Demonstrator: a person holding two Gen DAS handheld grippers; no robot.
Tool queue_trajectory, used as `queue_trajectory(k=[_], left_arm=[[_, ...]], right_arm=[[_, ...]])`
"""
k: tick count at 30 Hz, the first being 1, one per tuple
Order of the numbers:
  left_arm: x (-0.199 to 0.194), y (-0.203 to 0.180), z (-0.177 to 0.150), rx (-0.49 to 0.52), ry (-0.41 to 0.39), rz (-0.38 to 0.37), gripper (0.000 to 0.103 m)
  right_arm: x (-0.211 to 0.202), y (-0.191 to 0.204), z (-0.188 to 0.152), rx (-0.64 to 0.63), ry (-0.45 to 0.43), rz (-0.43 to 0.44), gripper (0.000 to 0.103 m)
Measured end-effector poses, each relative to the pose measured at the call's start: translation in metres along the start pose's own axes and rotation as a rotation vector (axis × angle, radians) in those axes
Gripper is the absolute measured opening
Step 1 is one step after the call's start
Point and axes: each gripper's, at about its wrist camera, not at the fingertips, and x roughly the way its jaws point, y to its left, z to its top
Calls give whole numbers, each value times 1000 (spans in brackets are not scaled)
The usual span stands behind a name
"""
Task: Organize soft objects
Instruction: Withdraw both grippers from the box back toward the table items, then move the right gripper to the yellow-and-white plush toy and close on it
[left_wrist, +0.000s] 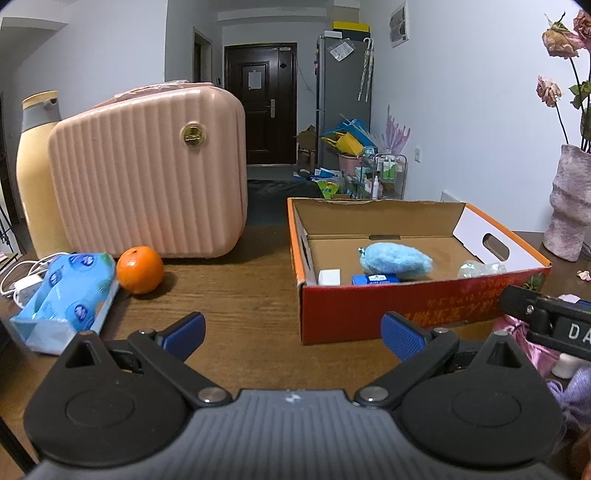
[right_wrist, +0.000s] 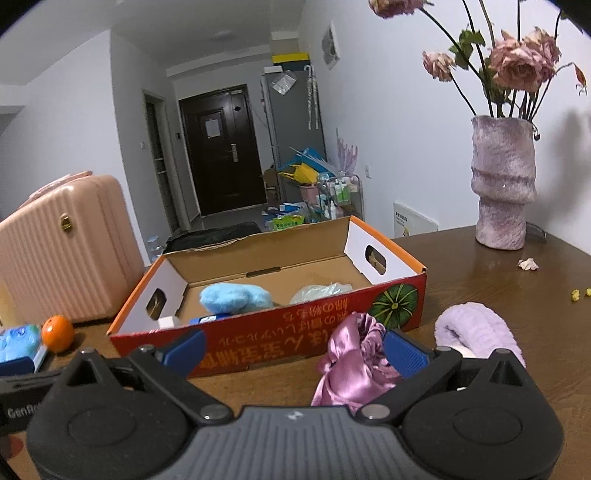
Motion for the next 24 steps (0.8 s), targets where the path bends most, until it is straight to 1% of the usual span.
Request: queue_trajectory(k=[9, 16, 24], left_arm=[[-33, 11, -19, -13, -10, 5, 103], [-56, 18, -32, -16, -16, 11, 103], [-87, 27, -51, -10, -27, 15, 103]], right_arm=[[-38, 3, -25, -61, -45, 27, 103], [-71, 1, -38, -84, -90, 60, 103], [-101, -2, -58, -104, -102, 102, 103]])
